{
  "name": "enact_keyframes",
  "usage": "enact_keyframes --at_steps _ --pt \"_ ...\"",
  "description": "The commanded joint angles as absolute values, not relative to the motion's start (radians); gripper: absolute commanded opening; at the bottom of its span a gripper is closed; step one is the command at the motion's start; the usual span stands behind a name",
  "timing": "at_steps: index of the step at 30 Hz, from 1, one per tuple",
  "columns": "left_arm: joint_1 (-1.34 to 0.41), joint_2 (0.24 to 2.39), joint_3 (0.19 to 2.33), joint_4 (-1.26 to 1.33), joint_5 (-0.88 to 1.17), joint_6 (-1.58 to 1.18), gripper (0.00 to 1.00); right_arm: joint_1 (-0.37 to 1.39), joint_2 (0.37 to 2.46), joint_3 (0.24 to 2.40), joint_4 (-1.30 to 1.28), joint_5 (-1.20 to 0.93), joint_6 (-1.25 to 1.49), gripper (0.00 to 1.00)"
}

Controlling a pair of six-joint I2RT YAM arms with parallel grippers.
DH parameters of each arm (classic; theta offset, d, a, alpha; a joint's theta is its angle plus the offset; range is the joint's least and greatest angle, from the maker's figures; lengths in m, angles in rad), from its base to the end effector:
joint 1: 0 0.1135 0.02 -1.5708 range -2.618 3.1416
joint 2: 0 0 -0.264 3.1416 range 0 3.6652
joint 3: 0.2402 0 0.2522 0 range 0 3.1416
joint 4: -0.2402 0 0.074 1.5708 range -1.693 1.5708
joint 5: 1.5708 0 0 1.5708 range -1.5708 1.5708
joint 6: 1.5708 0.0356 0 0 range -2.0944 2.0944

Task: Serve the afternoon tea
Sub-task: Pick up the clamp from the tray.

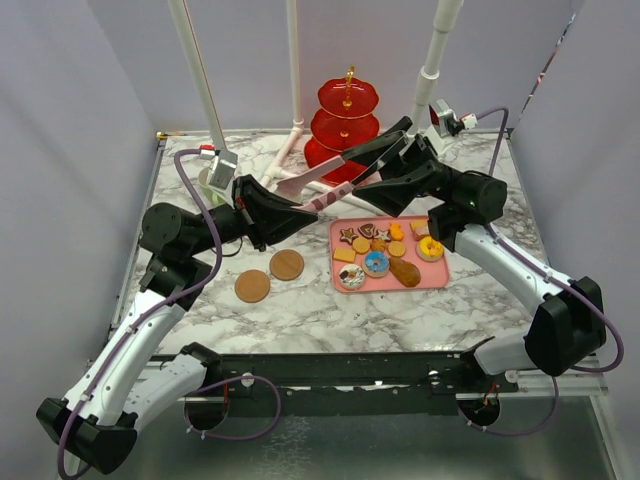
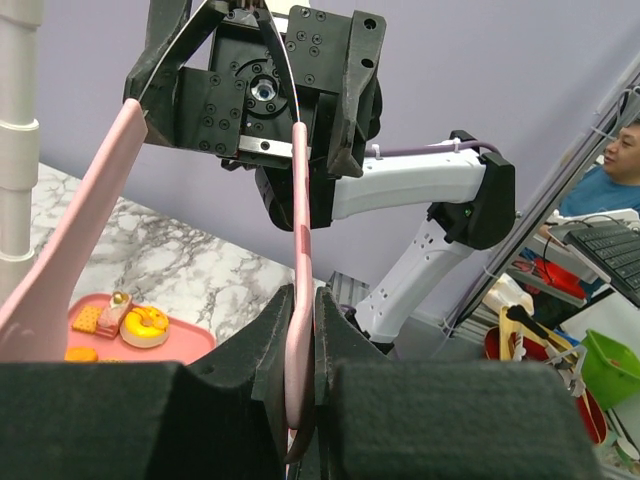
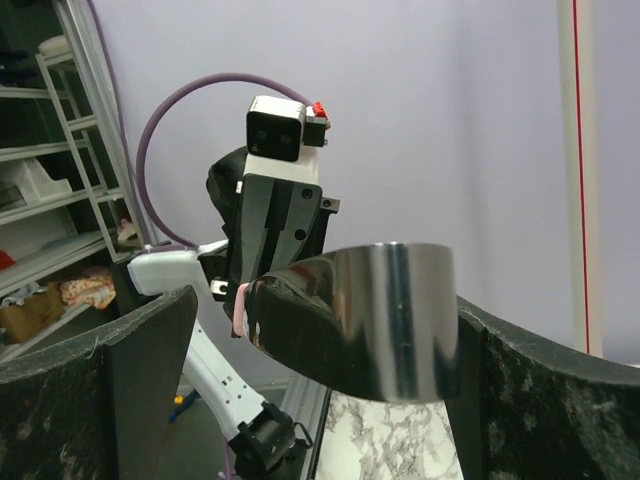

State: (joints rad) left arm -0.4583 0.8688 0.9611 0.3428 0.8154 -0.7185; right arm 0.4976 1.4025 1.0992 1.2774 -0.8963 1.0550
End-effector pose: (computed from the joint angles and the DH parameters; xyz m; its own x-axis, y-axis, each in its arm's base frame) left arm 0.1474 -0.1016 0.4389 -0.3048 -0.3528 -0.8846 0.9228 0.1202 -0.3659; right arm 0.2341 0.1588 0.4375 -0.2363 0.4899 -0.8392 -0.9696 -0.1761 0.1702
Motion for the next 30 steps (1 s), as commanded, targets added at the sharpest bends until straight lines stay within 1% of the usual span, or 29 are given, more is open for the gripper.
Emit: enact_keyframes --at_steps 1,6,11,19,23,30 --pt "-0.456 0.874 0.969 0.356 0.772 -0.680 0.00 0.545 1.398 1.087 1.282 -0.922 1.055 1.00" --pt "-0.456 0.873 0.972 0.355 0.771 -0.671 0.00 0.561 1.403 1.091 1.215 -0.901 1.019 1.00" --pt "-0.456 0.873 0.974 0.353 0.786 -0.655 0.00 0.574 1.392 1.085 1.087 -0.870 0.921 1.00" --pt "-0.456 0.873 0.981 0.354 0.802 -0.645 0.00 0.574 1.375 1.090 0.969 -0.824 0.813 1.00" --pt "-0.456 0.874 0.987 0.353 0.814 -0.634 0.00 0.574 1.365 1.093 0.913 -0.846 0.763 1.00" --pt "-0.457 0.876 0.986 0.353 0.834 -0.632 0.00 0.573 1.353 1.072 0.981 -0.963 0.809 1.00"
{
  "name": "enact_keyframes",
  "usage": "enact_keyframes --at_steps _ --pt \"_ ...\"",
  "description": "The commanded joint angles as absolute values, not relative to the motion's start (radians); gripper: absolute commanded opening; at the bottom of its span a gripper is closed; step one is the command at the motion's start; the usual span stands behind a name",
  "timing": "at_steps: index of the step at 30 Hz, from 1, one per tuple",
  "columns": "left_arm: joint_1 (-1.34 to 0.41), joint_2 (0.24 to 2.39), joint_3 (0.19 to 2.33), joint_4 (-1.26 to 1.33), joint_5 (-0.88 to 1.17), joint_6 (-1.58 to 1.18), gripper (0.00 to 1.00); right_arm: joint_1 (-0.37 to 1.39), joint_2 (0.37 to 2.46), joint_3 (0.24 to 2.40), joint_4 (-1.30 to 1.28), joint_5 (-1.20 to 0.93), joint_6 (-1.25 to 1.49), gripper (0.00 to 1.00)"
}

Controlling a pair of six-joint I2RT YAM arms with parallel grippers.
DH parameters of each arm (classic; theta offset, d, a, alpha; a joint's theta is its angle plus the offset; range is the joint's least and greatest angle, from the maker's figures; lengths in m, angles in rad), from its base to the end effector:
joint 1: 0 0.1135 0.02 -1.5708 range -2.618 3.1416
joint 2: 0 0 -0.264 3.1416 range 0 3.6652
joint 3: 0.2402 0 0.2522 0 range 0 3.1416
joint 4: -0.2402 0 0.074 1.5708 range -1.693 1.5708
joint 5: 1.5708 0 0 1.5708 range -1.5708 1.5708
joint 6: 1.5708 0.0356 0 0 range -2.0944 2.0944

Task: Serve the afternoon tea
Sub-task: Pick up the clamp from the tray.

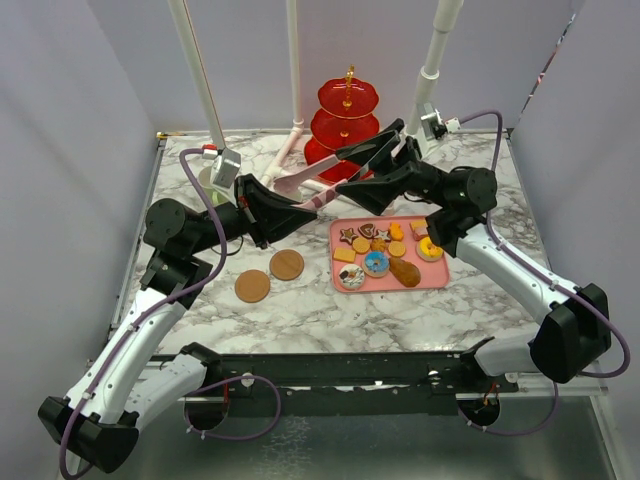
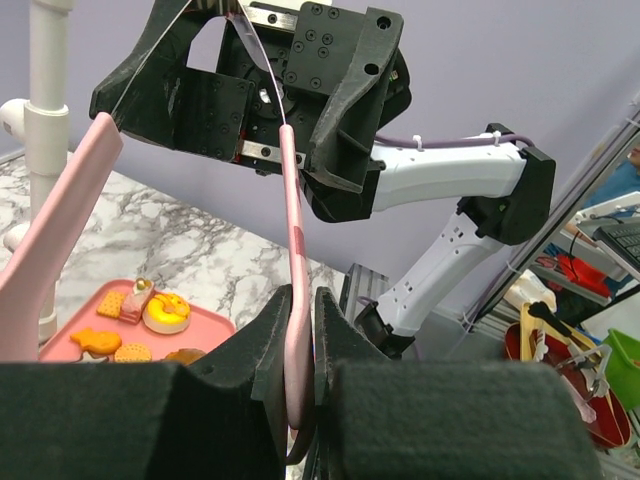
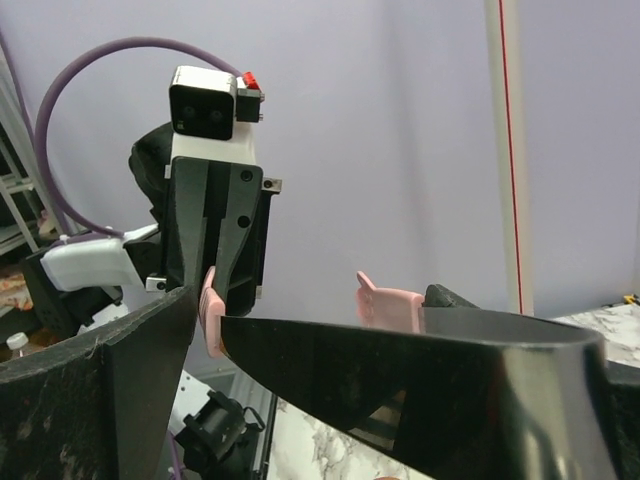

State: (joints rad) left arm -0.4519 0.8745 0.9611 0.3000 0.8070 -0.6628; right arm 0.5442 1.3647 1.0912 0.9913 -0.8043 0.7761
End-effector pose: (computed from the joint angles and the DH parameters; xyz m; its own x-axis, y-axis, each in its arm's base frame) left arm 0.1515 -0.1021 0.4342 -0.2888 -0.3329 -0.8977 0.9212 0.1589 -0.3553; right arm 0.2369 0.1733 0.4284 -0.1752 0.4619 -0.8694 -0.9818 -0.0155 0.1895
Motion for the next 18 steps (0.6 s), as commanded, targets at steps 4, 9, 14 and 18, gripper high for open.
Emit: enact_keyframes --at_steps 4,9,14,18 --pt "-0.458 0.874 0.990 0.353 0.850 -0.628 0.00 0.569 1.368 1.080 1.071 -1.044 0.905 0.99" --pt "-0.460 0.867 0.991 0.353 0.865 -0.614 0.00 0.560 1.380 1.088 1.052 -1.042 0.938 0.99" --pt "-0.462 0.858 0.995 0.353 0.882 -0.602 0.00 0.554 1.375 1.100 0.925 -0.994 0.868 1.00" --pt "-0.463 0.855 0.993 0.351 0.886 -0.605 0.00 0.555 1.355 1.109 0.866 -0.930 0.798 1.00"
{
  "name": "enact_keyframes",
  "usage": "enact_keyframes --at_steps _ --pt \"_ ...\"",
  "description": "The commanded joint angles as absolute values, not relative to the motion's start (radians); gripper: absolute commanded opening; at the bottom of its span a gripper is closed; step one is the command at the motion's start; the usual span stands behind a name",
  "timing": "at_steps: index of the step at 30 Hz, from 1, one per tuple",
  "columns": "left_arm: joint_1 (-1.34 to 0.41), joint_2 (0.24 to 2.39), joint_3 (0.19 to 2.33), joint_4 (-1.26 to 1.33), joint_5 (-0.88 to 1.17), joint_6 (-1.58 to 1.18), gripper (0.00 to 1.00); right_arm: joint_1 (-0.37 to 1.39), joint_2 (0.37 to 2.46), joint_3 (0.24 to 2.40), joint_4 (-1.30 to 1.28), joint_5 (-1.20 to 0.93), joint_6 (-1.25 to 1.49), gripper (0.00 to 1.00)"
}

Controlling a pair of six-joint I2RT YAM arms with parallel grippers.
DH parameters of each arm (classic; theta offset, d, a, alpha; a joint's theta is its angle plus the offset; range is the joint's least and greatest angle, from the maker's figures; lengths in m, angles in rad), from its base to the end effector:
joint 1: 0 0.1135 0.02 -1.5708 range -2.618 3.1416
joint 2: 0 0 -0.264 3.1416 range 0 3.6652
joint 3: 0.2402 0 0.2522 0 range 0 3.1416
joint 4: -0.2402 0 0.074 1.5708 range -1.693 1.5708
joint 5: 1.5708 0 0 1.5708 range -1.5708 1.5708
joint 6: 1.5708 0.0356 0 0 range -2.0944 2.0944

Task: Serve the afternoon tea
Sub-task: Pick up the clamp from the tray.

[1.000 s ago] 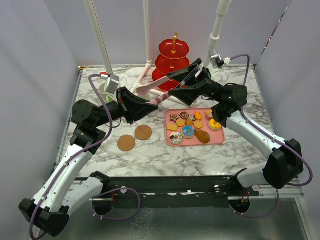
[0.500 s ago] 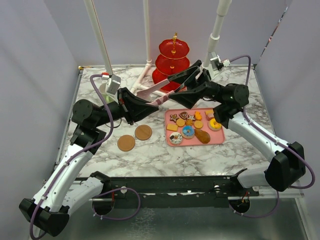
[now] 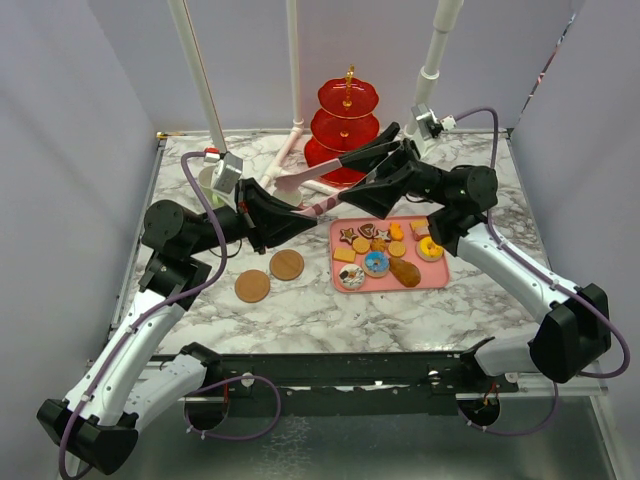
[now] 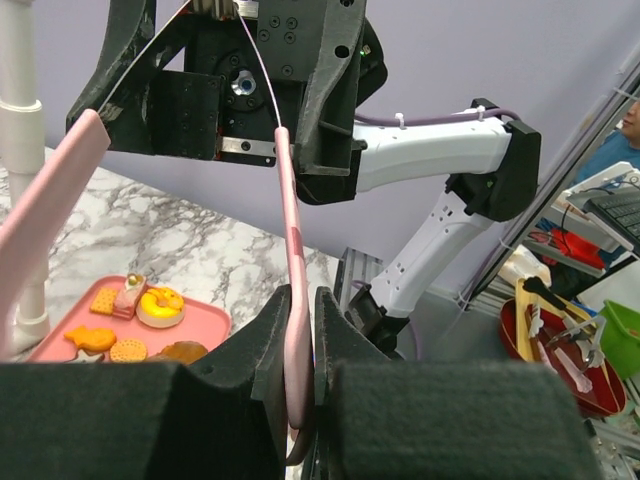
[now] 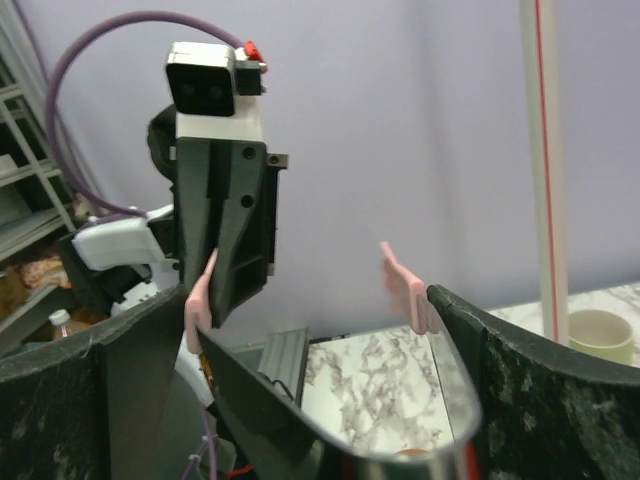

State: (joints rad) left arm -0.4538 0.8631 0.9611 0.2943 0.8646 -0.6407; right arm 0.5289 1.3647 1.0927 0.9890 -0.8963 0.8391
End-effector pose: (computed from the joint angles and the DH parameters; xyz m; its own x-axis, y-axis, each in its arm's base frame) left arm 0.1463 -0.1015 0.4349 -0.2723 -0.2988 -0.9147 0.9400 0.1203 -0.3191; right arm 0.2369 0.1706 0.4271 -0.2336 0.4017 -0.8855 -0.9723 -0.0849 0.2179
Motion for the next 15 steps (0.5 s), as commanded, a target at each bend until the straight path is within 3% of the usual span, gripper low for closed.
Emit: enact_keyframes --at_steps 1,11,15 --pt "-0.463 0.853 0.992 0.350 0.887 -0.606 0.00 0.556 1.352 1.116 0.847 -0.920 0.782 1.00" --pt "-0.468 0.856 0.984 0.351 0.876 -0.617 0.00 0.555 1.333 1.128 0.817 -0.871 0.733 1.00" --pt "-0.468 0.859 0.977 0.346 0.877 -0.604 0.00 0.555 1.329 1.115 0.857 -0.899 0.749 0.94"
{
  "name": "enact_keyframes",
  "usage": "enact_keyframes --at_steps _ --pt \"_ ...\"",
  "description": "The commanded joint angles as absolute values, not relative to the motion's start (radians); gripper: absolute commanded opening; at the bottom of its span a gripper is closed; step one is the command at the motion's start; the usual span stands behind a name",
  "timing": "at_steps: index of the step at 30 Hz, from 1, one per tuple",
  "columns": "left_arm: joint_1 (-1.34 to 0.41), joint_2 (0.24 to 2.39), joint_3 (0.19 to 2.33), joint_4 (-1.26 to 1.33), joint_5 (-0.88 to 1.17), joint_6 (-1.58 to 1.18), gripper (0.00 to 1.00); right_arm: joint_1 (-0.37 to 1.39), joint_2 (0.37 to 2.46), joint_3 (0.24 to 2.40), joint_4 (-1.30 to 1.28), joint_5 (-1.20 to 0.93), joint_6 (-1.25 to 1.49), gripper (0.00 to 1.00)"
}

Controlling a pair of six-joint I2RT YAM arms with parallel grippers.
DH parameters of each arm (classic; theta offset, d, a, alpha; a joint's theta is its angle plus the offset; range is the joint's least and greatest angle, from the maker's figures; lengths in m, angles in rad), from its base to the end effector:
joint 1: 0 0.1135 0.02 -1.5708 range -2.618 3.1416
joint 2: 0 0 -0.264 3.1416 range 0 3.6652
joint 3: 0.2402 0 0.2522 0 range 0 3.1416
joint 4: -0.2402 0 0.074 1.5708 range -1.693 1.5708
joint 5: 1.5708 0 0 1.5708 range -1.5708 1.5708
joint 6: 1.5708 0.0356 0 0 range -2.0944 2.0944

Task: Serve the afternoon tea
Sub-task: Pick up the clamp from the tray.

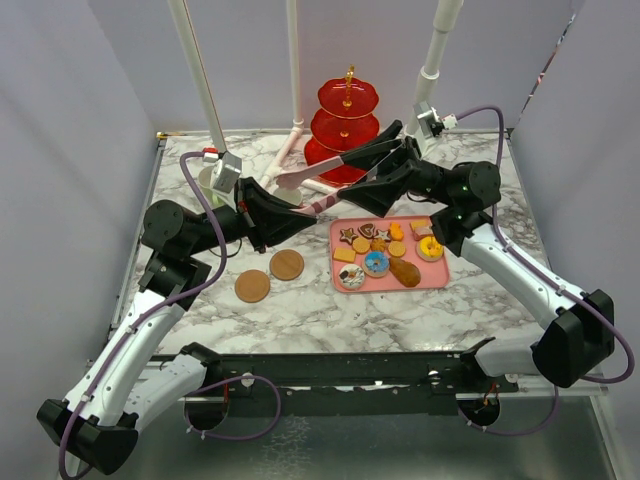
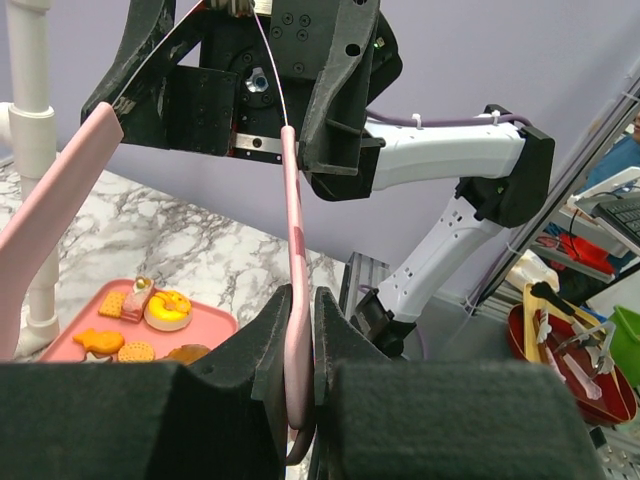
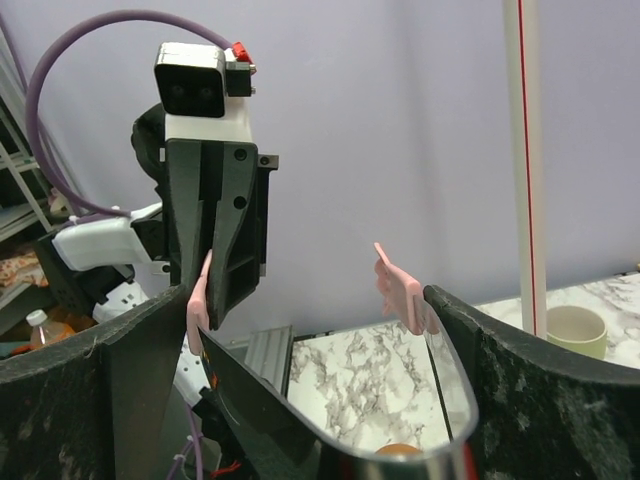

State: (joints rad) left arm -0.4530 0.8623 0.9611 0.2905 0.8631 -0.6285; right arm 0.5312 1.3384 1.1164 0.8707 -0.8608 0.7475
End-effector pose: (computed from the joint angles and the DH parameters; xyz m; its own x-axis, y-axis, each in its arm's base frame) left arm 0.1464 -0.1013 0.4347 -0.2629 -0.2971 -0.9179 0.9421 0.1263 -0.3106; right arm 0.2353 0.1696 0.4337 -0.1967 0.3984 -0.8959 -0.9784 -0.0204 0.2057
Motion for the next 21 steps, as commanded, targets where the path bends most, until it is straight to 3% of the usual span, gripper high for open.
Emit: enact_keyframes --at_steps 1,6,14,21 --pt "-0.468 0.860 0.973 0.343 0.880 -0.595 0.00 0.555 1.326 1.100 0.882 -0.904 0.756 0.93" --pt "-0.468 0.858 0.953 0.320 0.902 -0.539 0.00 0.555 1.284 0.989 1.070 -0.934 0.806 0.89" --pt "-0.468 0.849 0.951 0.297 0.900 -0.489 0.00 0.555 1.264 0.863 1.262 -0.824 0.894 0.99" --pt "-0.469 0.836 0.951 0.297 0.908 -0.496 0.00 0.554 1.347 0.899 1.450 -0.832 1.030 1.00"
